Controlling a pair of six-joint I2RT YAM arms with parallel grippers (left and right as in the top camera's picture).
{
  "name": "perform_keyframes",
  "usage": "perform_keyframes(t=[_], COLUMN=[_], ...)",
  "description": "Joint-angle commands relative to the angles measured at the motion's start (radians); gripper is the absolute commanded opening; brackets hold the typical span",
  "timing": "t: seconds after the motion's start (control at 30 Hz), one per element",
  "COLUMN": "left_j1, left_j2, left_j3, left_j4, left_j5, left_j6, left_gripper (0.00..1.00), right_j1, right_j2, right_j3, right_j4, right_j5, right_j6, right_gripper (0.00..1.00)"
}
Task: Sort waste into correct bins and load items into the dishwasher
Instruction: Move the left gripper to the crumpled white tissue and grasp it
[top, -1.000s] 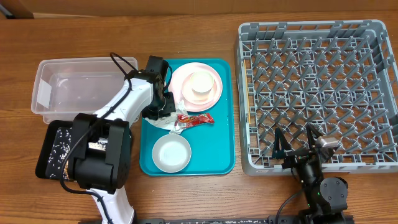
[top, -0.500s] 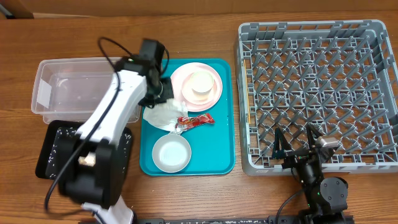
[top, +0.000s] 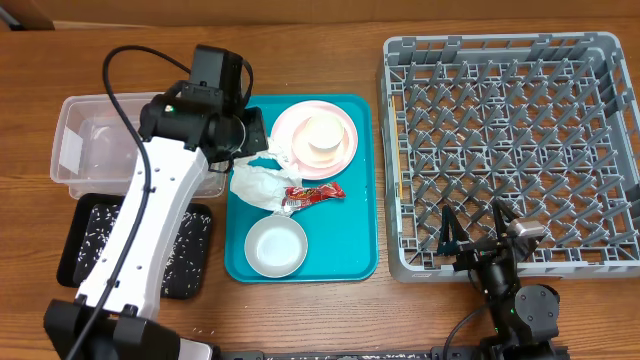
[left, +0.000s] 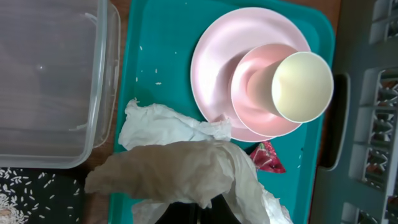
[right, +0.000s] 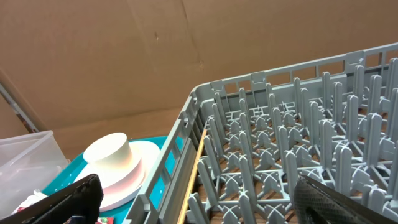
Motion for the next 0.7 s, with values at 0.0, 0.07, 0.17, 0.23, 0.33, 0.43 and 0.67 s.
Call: perform_keyframes(t=[0.0,0.07,0.17,0.23,0.33,0.43,0.67], left_j1=[-0.001,-0.001,-0.001,-0.001,-0.001,-0.001,-0.002], left_j2=[0.057,0.101,0.164,0.216,0.273,0.302,0.319], left_j3=[-0.074,-0.129,-0.187,-0.201,-0.201,-0.201,-0.204], left_j4=[0.023,0.063,0.12,0.148,0.174,0.19,0.182], left_j5=[-0.014,-0.014,-0.014,-0.009,0.01,0.011,0.008], left_j6=[0.005,0.0,-0.017,-0.023,-0.022,-0.022,-0.022], left_gripper=[0.04,0.04,0.04,0.04,0.04,0.1,0.52], right_j1=[-0.003,-0.003,-0.003,-0.003,-0.003,-0.003,-0.003], right_j2=[-0.008,-0.008,-0.008,-0.008,-0.008,-0.008,-0.008], right_j3=[-0.011,-0.011,-0.011,-0.011,-0.011,-0.011,-0.011], right_j4=[0.006,0.006,0.006,0.006,0.006,0.006,0.006], right_j5=[0.001,0.001,0.001,0.001,0.001,0.002,0.001], right_j6=[0.001,0.001,0.001,0.001,0.001,0.001,0.001], right_gripper=[1.0,1.0,1.0,1.0,1.0,1.0,1.0])
